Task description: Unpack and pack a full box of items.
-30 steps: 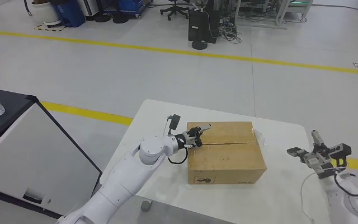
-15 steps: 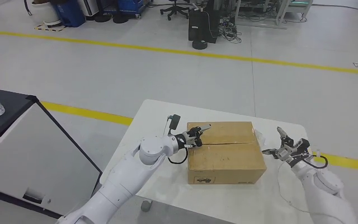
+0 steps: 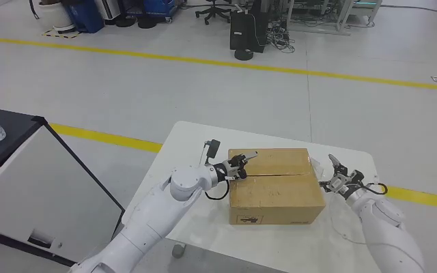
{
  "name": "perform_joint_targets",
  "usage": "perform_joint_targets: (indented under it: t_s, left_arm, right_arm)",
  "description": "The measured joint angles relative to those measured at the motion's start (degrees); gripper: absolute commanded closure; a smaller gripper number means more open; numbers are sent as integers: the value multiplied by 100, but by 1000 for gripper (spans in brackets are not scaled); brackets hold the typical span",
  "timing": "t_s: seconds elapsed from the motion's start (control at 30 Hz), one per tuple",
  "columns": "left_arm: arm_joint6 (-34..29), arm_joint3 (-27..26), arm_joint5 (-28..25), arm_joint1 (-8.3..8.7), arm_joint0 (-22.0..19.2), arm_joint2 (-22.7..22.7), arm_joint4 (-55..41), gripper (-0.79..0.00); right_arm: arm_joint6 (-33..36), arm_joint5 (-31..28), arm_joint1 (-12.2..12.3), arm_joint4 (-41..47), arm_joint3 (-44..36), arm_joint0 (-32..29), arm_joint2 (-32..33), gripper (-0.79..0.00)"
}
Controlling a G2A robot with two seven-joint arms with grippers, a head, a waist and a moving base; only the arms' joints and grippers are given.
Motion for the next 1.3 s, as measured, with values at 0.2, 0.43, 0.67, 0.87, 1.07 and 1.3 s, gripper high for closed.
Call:
perform_joint_targets:
  t_s: [0.2, 0.43, 0.67, 0.87, 1.07, 1.3]
  left_arm:
    - [0, 0, 0, 0, 0, 0, 0, -785]
    - [0, 0, 0, 0, 0, 0, 0, -785]
    - [0, 0, 0, 0, 0, 0, 0, -785]
    - [0, 0, 0, 0, 0, 0, 0, -785]
    - [0, 0, 0, 0, 0, 0, 0, -785]
    - [0, 0, 0, 0, 0, 0, 0, -785]
  right_arm:
    - [-150, -102, -53, -176, 290, 255, -181, 0]
    - [-190, -272, -98, -243, 530, 468, -284, 0]
    - [-432, -901, -25, -537, 292, 413, -155, 0]
    - [-517, -1353, 95, -972, -493, 254, 33, 0]
    - [-334, -1445, 177, -1219, -1717, -64, 181, 0]
    - [-58, -1503, 250, -1678, -3090, -618, 235, 0]
